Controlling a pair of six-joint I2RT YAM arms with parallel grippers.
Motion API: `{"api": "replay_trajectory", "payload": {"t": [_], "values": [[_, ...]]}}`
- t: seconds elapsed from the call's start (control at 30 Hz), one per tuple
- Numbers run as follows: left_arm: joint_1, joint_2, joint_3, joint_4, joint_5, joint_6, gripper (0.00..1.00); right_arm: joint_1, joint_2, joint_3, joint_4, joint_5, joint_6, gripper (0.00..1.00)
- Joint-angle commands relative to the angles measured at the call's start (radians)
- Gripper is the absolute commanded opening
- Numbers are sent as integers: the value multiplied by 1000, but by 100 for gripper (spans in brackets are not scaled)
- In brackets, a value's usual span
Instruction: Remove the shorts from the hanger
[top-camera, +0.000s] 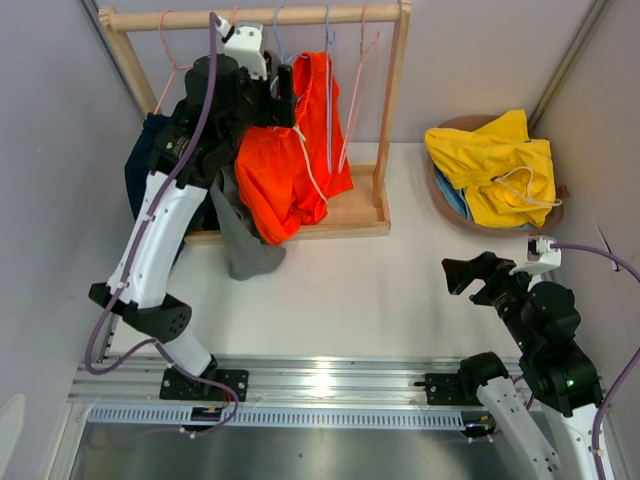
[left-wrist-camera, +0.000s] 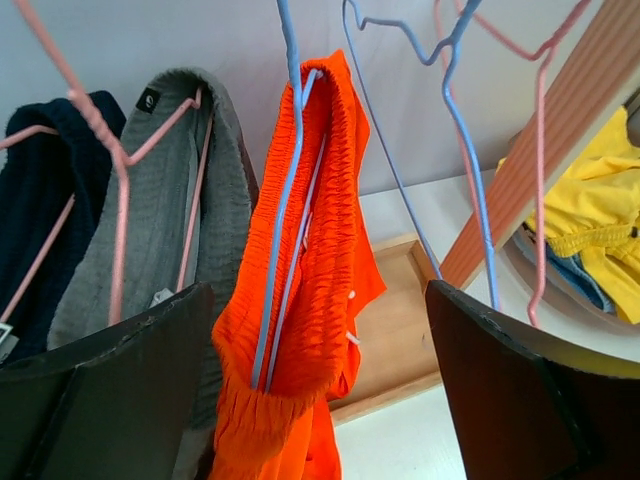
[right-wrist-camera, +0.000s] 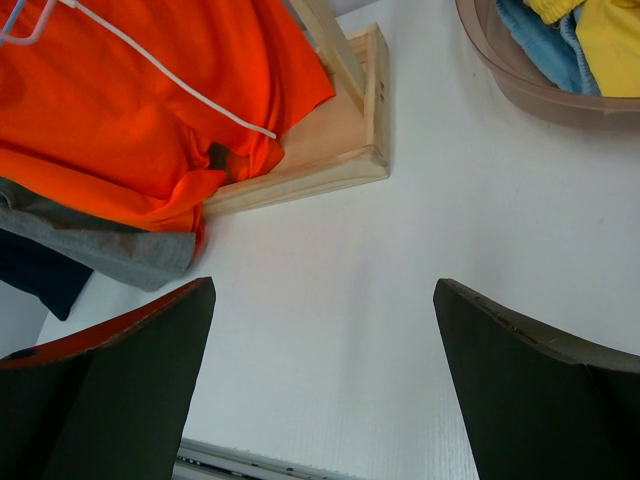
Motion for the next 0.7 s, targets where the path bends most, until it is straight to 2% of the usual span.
{"api": "replay_trajectory", "payload": {"t": [0.0,0.3,0.33,0.43,0.5,0.53,0.6,0.63,0.67], "values": [[21,52,60,-2,7,13,91,-2,-7,22,22,-10,-14,99],[61,115,77,-10,10,-7,81,-4,-4,19,25,-19,-15,99],[65,120,78,-10,15,-7,75,-4,-4,19,27,-19,-17,99],[75,127,77,-8,24,-13,70,-4,-4,17,28,-20,-17,99],[78,129,84,-8,30,-14,60,-4,-4,16,30,-26,-15,100],[79,129,83,-8,32,-16,45,-4,-3,16,31,-26,-18,99],[84,132,81,-8,38,-19,25,-2,-1,17,30,-26,-20,99],[84,133,83,-8,39,-22,11,-2,0,19,25,-26,-20,99],[85,137,84,-12,42,-24,5,-2,0,20,24,-26,-19,99]]}}
